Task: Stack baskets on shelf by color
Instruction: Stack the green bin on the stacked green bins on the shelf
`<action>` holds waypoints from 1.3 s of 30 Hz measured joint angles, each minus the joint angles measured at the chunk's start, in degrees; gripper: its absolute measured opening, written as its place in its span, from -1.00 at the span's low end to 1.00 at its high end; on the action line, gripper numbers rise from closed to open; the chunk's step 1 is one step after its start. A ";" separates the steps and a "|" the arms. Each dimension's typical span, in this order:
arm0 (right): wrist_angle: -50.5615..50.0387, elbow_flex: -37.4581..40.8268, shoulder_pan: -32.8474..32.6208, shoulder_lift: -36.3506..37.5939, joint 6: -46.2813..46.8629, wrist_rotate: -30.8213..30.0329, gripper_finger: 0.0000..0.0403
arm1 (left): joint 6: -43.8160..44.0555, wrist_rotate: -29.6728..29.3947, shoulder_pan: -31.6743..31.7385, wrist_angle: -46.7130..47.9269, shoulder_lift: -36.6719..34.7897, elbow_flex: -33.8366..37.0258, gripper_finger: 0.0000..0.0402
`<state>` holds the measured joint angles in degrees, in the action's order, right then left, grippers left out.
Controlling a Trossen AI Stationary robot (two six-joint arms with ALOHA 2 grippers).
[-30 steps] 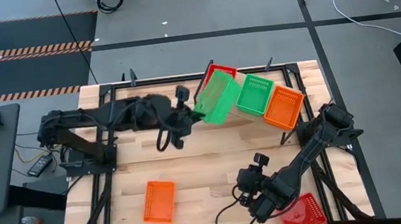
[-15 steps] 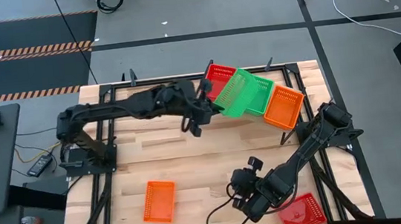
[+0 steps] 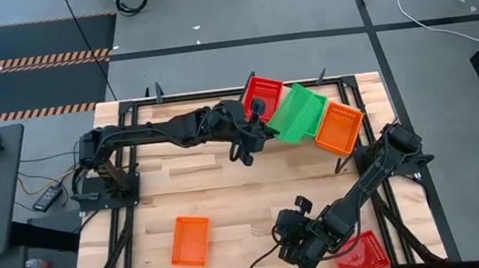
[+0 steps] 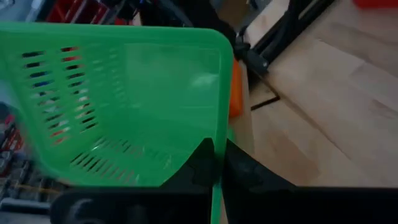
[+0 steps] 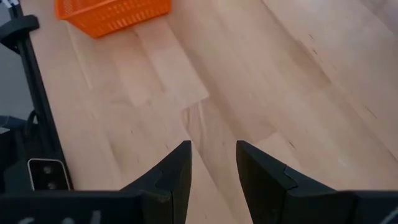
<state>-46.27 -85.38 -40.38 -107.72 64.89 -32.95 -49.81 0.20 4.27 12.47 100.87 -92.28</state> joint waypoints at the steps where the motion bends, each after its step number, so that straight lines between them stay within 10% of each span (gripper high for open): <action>1: -0.03 0.00 0.21 0.00 -0.01 -0.18 -0.34 | 0.64 -0.63 0.07 0.41 0.04 0.01 -0.92; 39: 5.95 0.00 4.97 -0.02 12.05 1.12 -0.34 | -3.21 -3.84 2.13 -11.79 8.83 0.03 -0.81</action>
<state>-40.32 -85.38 -35.42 -107.74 76.95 -31.83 -53.01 -3.63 6.40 0.68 109.70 -92.26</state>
